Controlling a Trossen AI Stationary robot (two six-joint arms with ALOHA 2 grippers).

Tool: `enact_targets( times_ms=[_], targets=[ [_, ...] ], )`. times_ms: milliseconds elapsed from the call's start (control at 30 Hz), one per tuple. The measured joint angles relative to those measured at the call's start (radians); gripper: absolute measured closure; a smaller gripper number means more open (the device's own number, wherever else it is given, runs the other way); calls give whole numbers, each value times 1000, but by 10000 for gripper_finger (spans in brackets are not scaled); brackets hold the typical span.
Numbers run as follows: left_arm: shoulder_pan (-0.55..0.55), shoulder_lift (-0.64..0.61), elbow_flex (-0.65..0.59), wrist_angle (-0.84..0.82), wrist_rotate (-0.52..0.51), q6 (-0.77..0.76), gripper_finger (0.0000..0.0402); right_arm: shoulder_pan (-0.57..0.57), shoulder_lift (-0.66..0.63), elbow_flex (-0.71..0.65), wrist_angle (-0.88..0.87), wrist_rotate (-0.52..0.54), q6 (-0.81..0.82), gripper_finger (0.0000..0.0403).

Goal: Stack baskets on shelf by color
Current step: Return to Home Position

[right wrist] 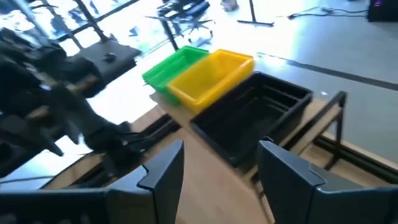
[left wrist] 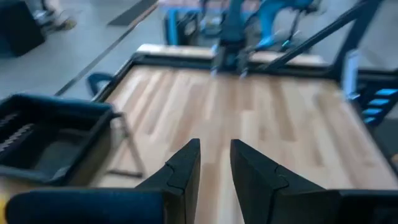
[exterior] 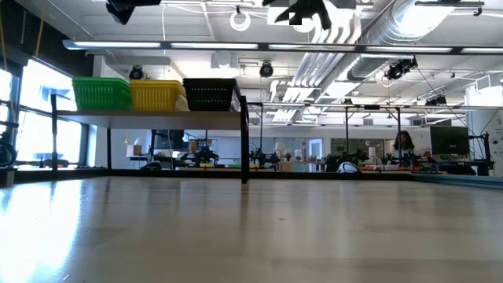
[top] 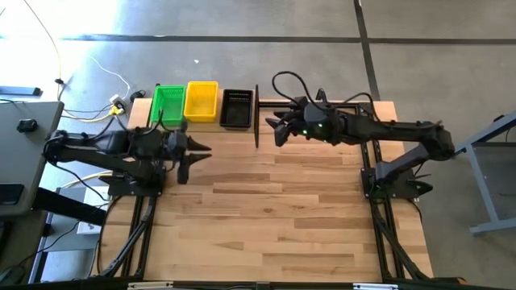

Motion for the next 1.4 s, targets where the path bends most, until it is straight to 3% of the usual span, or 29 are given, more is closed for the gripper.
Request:
enact_targets(
  times_ms=[367,633,1033,1233,1400],
  targets=[
    [-125,-119,-353,397,8,-68,323,171,-39,0,39,0,-53,218],
    [-164,-237,-563,668,12,-68,323,227,-71,0,37,0,-52,218],
    [-164,-400,-741,743,16,-73,323,234,-267,0,10,25,-141,218],
    [-160,-424,-805,807,14,-116,323,234,-419,0,-105,152,-202,218],
    [-143,-424,-824,831,-39,-102,323,234,-543,0,-206,187,-275,218]
  ],
)
